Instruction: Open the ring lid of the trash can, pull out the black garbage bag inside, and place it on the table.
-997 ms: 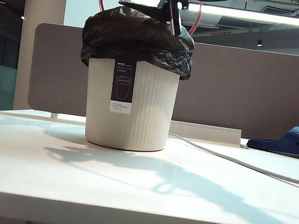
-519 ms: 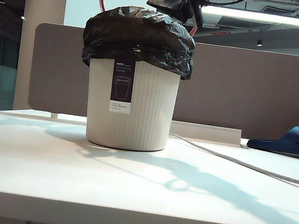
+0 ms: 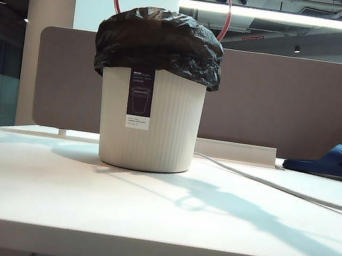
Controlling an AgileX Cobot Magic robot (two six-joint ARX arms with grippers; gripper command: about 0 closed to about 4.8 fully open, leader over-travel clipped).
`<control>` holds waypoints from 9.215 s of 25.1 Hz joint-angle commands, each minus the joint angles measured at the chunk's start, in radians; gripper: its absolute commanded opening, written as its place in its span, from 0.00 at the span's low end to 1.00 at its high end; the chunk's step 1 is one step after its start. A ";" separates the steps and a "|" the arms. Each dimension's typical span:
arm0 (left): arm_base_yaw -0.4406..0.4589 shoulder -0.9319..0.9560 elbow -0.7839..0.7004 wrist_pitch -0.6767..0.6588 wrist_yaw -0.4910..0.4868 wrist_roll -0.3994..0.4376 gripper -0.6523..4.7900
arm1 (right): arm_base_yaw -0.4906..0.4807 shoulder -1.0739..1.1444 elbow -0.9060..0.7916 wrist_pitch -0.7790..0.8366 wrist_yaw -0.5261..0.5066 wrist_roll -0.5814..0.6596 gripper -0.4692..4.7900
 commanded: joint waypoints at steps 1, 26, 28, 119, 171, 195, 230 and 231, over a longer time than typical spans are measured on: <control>-0.001 -0.006 0.006 0.009 0.005 -0.003 0.11 | 0.002 0.019 0.051 -0.042 0.017 -0.054 0.47; -0.001 -0.007 0.006 -0.006 0.006 -0.099 0.11 | -0.022 0.040 0.190 -0.101 0.242 -0.195 0.18; -0.001 -0.010 0.006 -0.007 0.008 -0.105 0.11 | -0.037 0.040 0.204 -0.106 0.241 -0.195 0.14; -0.001 -0.195 -0.028 -0.641 0.288 -0.226 0.11 | -0.238 0.505 0.794 -0.111 0.323 -0.107 0.09; -0.002 -0.647 -0.029 -1.091 0.206 -0.308 0.11 | -0.201 -0.024 0.793 -0.982 -0.039 -0.050 0.09; -0.002 -1.445 -0.881 -0.803 0.131 -0.374 0.11 | 0.235 -0.480 0.034 -0.618 0.375 -0.183 0.09; -0.002 -0.706 -1.391 0.403 0.105 -0.975 0.35 | -0.026 0.008 -0.508 0.464 0.156 0.807 0.55; -0.002 -0.704 -1.391 0.403 0.099 -0.974 0.35 | -0.026 0.008 -0.509 0.463 0.156 0.807 0.55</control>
